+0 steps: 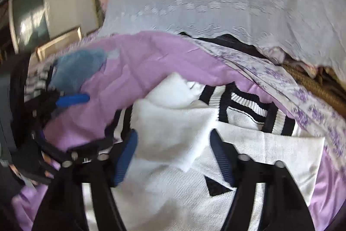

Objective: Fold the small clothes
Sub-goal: 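Carry the second sleeve with the left tool across the sweater front, then grasp the striped sleeve cuff with the right tool and lay it flat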

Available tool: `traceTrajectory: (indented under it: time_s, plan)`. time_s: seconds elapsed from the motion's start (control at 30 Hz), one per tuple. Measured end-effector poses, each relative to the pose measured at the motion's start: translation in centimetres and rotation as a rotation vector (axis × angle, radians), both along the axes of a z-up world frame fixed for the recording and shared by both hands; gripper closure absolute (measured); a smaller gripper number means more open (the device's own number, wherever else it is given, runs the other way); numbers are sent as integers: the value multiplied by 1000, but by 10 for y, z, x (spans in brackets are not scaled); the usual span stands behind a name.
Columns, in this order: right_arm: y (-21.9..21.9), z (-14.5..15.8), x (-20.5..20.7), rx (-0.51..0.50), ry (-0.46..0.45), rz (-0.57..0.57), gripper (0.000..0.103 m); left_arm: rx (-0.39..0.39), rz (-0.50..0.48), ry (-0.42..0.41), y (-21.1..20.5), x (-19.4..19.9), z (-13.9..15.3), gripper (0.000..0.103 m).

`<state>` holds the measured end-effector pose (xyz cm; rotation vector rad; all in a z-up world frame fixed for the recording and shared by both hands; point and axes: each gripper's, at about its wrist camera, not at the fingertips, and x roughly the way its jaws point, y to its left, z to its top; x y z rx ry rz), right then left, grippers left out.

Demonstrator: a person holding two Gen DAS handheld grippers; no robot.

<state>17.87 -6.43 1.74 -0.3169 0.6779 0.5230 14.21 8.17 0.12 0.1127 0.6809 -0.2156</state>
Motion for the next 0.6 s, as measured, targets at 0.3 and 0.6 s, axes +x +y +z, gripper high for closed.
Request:
traceTrajectory:
  time_s: [0.3, 0.6]
  plan:
    - [98, -47, -17, -348, -107, 227, 44, -58, 254, 45, 101, -12, -3, 10]
    - [95, -43, 7, -247, -88, 79, 91, 46, 186, 13, 74, -18, -8, 10]
